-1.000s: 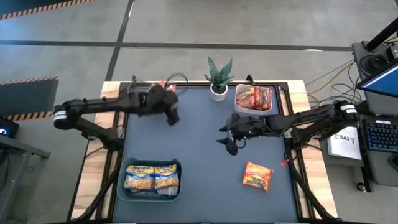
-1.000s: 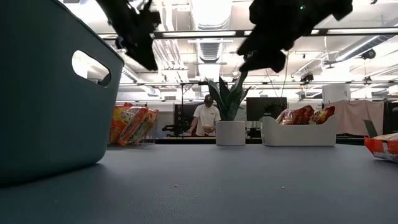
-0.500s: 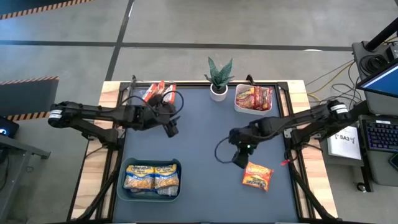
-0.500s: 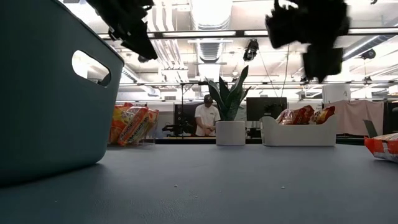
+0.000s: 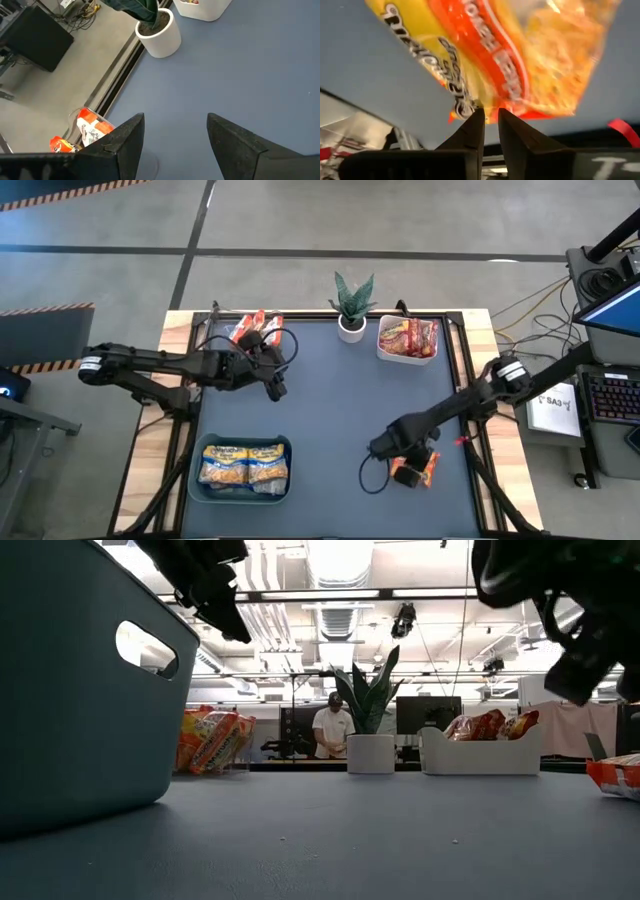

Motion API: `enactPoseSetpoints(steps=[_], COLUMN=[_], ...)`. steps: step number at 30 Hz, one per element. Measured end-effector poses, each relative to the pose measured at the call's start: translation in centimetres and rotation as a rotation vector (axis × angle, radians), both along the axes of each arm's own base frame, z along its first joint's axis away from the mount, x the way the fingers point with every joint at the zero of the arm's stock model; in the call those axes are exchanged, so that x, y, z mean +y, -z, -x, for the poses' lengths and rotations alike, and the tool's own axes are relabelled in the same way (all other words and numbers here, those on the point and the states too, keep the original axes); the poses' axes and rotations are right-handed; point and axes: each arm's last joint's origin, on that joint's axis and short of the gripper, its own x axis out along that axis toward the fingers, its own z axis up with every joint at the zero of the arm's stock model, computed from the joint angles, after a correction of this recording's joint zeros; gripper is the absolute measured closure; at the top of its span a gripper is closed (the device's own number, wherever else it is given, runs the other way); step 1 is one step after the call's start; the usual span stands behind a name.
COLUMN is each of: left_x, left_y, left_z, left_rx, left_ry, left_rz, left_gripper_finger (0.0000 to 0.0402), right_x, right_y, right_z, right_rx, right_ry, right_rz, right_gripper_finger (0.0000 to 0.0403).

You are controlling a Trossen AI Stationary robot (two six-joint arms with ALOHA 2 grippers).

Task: Sort Maruchan noodles
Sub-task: Put the orange noodle into the transparent bin

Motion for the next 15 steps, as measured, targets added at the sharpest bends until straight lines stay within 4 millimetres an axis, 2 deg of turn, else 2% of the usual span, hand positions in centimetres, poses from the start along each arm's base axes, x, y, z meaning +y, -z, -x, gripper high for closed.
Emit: enactPoseSetpoints(steps=[2, 4, 7, 9, 12, 15], left_x=[0.0, 0.0, 0.0, 0.0, 0.0, -0.1], left_y=[0.0, 0.1, 0.1, 0.1, 0.1, 0.7], left_z=[0.0, -0.1, -0.1, -0.1, -0.2, -0.5], left_rx=[0.0, 0.002, -0.002, -0.004, -0.019, -0.017], left_ry=[0.0, 0.0, 0.0, -0.001, -0.013, -0.005], left_rz=[0.0, 0.0, 0.0, 0.002, 0.019, 0.049], left_gripper_finger=[0.0203, 0.0203, 0.0203, 0.0203, 0.0203, 0.0203], right_x=[0.2, 0.2, -0.5, -0.8, -0.3, -0.4], right_y=[0.5, -0.2, -2.8, -5.5, -9.1, -10.3], right_z=[-0.6, -1.8, -4.1, -4.5, -4.6, -4.1], right_rx=[-0.046, -0.177, -0.441, -0.588, -0.846, -0.99], right_ry=[-0.025, -0.039, -0.064, -0.1, -0.137, -0.127], right_rz=[0.038, 0.14, 0.368, 0.505, 0.516, 0.428], right_gripper_finger=[0.036, 0.036, 0.036, 0.036, 0.036, 0.036])
